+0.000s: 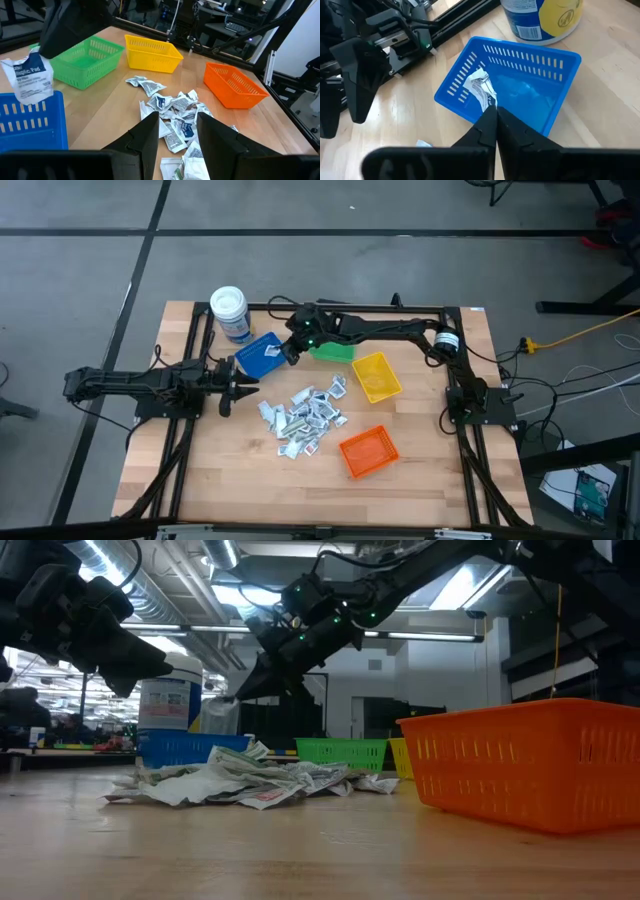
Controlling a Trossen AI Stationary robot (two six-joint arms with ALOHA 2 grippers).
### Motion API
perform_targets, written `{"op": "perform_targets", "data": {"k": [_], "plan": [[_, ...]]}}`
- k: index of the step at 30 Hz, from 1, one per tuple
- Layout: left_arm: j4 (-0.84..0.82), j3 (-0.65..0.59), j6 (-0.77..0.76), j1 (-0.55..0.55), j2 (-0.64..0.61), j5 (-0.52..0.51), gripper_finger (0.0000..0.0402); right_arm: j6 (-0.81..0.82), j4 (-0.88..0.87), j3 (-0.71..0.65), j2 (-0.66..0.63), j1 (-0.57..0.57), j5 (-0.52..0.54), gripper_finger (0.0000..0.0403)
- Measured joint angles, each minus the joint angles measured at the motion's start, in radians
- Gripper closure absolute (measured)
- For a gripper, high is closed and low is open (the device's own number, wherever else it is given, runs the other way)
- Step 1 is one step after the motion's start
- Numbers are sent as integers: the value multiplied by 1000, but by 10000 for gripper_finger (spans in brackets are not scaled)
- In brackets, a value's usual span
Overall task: Pick & Place First Aid Supplies
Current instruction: Put the white alcohol pad into the blue bin
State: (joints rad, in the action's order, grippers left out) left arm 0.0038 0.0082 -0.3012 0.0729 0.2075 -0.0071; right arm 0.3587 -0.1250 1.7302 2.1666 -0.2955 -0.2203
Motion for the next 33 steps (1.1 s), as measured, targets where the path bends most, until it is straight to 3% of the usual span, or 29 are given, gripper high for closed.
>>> {"op": "perform_targets", "data": {"k": [8,11,13,20,33], "plan": [[0,0,0,0,0,0,274,-1,-40,0,0,0,-7,288],[0,0,0,0,0,0,274,-22,-66,0,-16,-2,-85,256],[0,0,0,0,0,0,274,-54,-107,0,-41,4,-82,244],[0,0,0,0,0,0,274,-233,-352,0,-122,79,21,238],[0,0,0,0,0,0,274,-400,-539,-23,-164,233,27,238]]}}
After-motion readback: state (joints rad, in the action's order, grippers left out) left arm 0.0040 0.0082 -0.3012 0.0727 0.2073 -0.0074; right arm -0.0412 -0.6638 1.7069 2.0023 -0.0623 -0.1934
